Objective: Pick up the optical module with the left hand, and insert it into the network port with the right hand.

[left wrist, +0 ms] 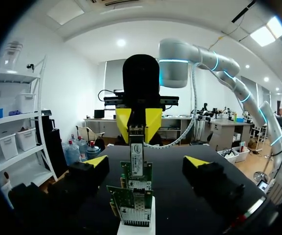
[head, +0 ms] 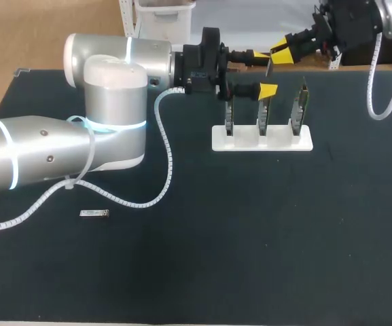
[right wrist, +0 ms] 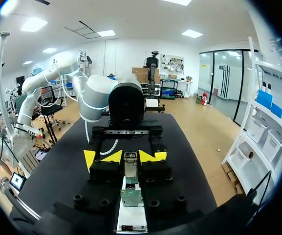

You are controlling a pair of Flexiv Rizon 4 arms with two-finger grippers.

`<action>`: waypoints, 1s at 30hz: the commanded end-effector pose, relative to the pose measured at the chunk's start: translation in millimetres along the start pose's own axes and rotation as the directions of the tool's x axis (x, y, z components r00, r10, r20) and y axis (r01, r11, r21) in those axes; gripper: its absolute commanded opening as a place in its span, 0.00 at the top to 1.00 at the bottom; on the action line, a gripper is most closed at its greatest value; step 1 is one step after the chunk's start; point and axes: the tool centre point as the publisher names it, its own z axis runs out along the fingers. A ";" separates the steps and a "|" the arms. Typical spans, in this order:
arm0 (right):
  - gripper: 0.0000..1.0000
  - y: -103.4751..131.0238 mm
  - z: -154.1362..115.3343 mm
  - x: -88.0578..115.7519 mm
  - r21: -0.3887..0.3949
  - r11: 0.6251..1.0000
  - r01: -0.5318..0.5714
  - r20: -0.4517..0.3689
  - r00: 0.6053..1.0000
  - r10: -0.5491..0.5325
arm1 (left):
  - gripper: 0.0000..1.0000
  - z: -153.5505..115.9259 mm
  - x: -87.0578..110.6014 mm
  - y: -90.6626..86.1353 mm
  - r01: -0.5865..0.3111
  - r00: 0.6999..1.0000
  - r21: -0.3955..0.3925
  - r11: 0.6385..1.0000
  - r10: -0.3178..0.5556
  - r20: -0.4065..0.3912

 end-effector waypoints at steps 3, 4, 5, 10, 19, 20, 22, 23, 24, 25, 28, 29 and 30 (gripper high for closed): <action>1.00 1.4 -0.1 0.3 0.006 1.000 0.001 0.003 1.000 -0.001 | 0.00 -0.9 -4.8 -0.1 -0.034 0.993 0.000 0.999 0.034 -0.109; 1.00 1.4 -0.2 0.3 0.006 1.000 0.001 0.003 1.000 -0.001 | 0.00 -1.1 -4.8 -0.7 -0.048 0.990 -0.006 0.999 0.047 -0.134; 1.00 1.4 -0.2 0.4 0.005 1.000 0.001 0.003 1.000 -0.001 | 0.00 -1.5 -4.7 -1.3 -0.063 0.984 -0.009 0.998 0.061 -0.165; 1.00 1.0 -0.2 0.8 0.006 1.000 0.000 0.003 1.000 0.000 | 0.00 -6.3 -2.4 -2.1 -0.075 0.977 -0.006 0.997 0.072 -0.202; 1.00 -0.5 0.0 1.0 0.007 1.000 0.000 0.001 1.000 0.000 | 0.00 -23.9 15.2 1.8 0.011 0.971 -0.035 0.999 -0.019 -0.240; 1.00 -0.7 -0.1 1.2 0.007 1.000 0.000 0.000 1.000 0.000 | 0.00 -24.8 16.4 1.9 0.012 0.969 -0.037 0.999 -0.020 -0.247; 1.00 -1.1 -0.1 1.4 0.007 1.000 -0.001 0.000 1.000 0.001 | 0.00 -25.4 17.7 1.7 0.035 0.967 -0.025 0.999 -0.040 -0.252; 1.00 -1.2 -0.1 1.5 0.007 1.000 -0.002 0.000 1.000 0.002 | 0.00 -25.3 18.5 1.9 0.034 0.965 -0.024 0.999 -0.039 -0.259; 1.00 -1.4 -0.1 1.4 0.007 1.000 -0.001 0.000 1.000 0.001 | 0.00 -25.0 19.2 1.9 0.033 0.963 -0.017 0.999 -0.037 -0.268; 1.00 -1.7 -0.1 1.4 0.008 1.000 -0.001 0.001 1.000 0.001 | 0.00 -24.5 20.0 2.0 0.036 0.962 -0.013 0.999 -0.039 -0.271; 1.00 -2.3 0.0 1.4 0.008 1.000 -0.001 0.001 1.000 0.001 | 0.00 -23.4 20.9 2.3 0.035 0.958 -0.003 0.999 -0.035 -0.285; 1.00 -2.4 -0.1 1.5 0.008 1.000 -0.001 0.001 1.000 0.001 | 0.00 -23.1 20.9 2.4 0.035 0.958 -0.002 0.999 -0.034 -0.286; 1.00 -2.6 -0.1 1.6 0.008 1.000 -0.002 0.002 1.000 0.002 | 0.00 -22.8 20.6 2.6 0.033 0.957 -0.001 0.999 -0.032 -0.289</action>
